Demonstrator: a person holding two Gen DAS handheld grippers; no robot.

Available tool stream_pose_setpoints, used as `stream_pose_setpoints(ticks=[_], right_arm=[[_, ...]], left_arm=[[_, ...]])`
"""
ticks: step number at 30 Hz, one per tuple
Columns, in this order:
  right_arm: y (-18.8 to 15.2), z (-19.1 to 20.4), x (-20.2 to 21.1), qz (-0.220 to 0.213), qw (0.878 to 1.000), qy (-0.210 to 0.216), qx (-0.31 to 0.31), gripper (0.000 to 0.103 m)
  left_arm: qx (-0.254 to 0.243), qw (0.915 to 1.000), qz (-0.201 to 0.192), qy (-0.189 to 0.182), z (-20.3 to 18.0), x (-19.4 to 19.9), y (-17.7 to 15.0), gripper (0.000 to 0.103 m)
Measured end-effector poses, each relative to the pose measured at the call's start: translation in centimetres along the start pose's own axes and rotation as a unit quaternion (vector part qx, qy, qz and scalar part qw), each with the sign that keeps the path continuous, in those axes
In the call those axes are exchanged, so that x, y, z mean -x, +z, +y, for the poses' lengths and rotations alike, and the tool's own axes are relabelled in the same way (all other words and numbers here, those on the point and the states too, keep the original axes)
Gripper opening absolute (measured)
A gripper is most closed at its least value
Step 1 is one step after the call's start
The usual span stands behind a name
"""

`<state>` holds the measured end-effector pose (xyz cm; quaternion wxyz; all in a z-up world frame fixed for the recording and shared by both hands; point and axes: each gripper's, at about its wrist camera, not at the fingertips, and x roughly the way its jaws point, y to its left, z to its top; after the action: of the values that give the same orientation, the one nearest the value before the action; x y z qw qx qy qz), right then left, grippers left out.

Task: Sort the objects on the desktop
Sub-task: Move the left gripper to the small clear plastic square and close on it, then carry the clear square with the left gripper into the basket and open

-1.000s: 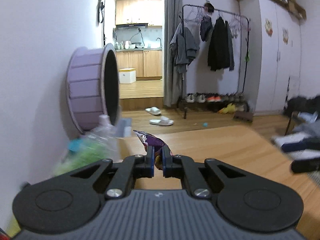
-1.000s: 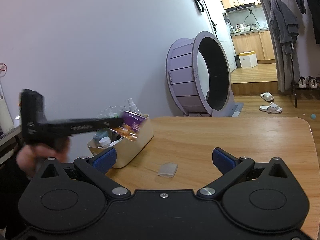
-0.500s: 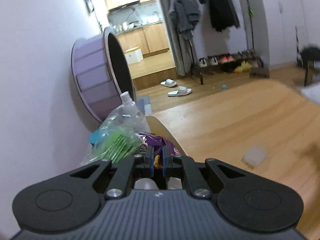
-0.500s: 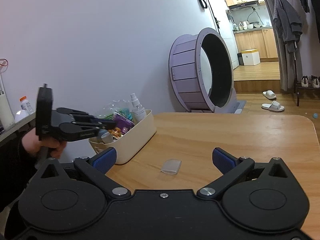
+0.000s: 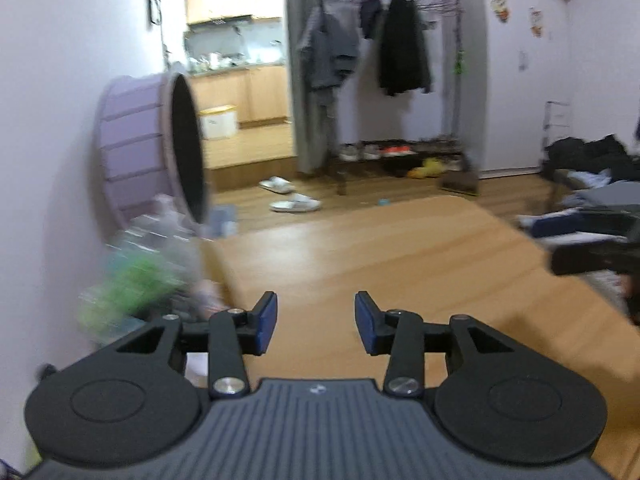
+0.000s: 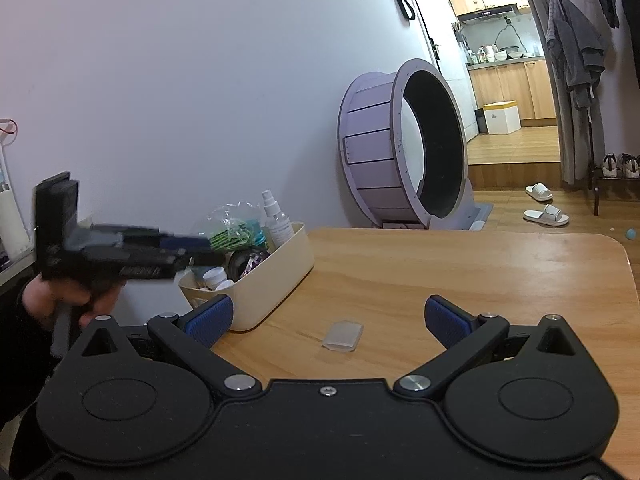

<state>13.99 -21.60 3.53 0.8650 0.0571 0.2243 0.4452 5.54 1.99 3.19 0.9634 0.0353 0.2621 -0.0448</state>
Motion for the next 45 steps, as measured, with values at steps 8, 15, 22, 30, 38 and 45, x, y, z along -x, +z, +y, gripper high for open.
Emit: stream_pose_setpoints(ticks=[8,15,22,30,38,45], right_arm=[[0.2,-0.5,0.8,-0.008,1.000,-0.006,-0.003,0.103],[0.3,-0.5,1.2,0.001,1.000,0.015,0.007,0.103],[0.3,-0.3,1.0,0.011,1.000,0.018,0.013,0.103],[0.1,-0.2,1.3,0.015,1.000,0.017,0.017,0.103],[0.1,-0.1,1.3,0.011,1.000,0.018,0.015,0.103],[0.0,-0.1,1.1,0.011,1.000,0.022,0.013,0.103]], left_arm=[[0.020,0.9987,0.045,-0.012,-2.6,-6.3,-2.0,0.041],[0.050,0.9957,0.078,0.002,-2.1,-9.4,-1.7,0.042],[0.058,0.9935,0.095,0.021,-1.8,-10.5,-2.0,0.049],[0.048,0.9973,0.055,0.010,-1.7,-9.2,-3.1,0.021],[0.059,0.9982,-0.001,0.012,0.2,-4.0,-2.2,0.011],[0.064,0.9958,-0.050,0.041,3.3,1.6,-0.3,0.011]])
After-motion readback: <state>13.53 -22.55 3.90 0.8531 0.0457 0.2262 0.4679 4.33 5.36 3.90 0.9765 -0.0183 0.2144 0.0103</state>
